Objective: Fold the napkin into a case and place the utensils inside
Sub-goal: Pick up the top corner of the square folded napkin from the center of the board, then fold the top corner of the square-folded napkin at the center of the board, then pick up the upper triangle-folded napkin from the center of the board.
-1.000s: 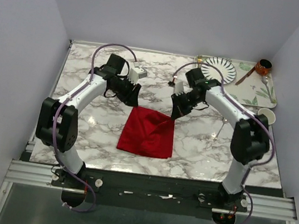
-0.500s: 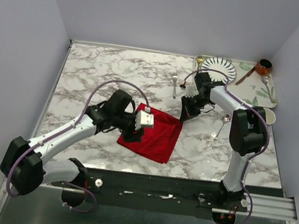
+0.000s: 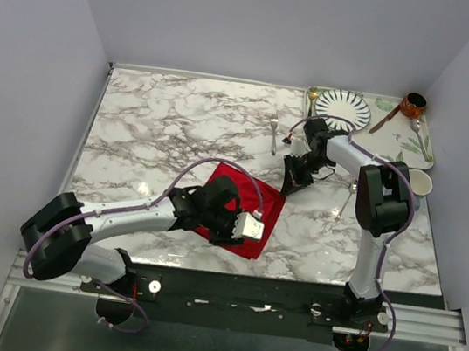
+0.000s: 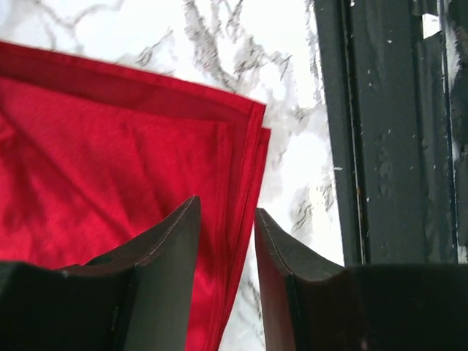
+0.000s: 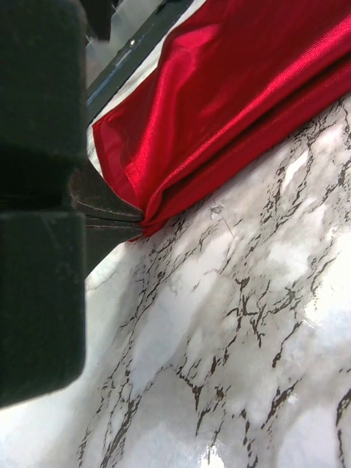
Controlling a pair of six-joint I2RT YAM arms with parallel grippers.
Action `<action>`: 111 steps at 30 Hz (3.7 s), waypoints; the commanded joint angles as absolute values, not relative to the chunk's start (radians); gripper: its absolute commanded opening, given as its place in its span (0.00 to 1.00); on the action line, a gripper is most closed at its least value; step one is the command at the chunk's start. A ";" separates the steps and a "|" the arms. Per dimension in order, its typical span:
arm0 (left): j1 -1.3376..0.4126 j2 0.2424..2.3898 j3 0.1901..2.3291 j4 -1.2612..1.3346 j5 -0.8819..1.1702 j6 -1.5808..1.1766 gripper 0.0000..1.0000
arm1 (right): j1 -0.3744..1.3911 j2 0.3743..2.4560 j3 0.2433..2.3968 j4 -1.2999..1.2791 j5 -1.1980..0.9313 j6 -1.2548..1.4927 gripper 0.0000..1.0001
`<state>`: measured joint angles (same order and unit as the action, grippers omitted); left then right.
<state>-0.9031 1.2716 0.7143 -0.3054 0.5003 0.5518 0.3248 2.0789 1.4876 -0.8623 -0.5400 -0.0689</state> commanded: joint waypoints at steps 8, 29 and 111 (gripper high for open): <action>-1.025 1.456 0.793 -0.178 0.400 0.509 0.47 | 0.316 2.071 1.473 -0.870 -0.563 -0.051 0.01; -1.071 1.634 0.836 -0.152 0.314 0.494 0.42 | 0.318 2.057 1.460 -0.864 -0.564 -0.064 0.01; -0.321 2.217 1.792 -0.916 0.652 0.511 0.68 | 0.318 2.132 1.601 -0.960 -0.572 -0.178 0.01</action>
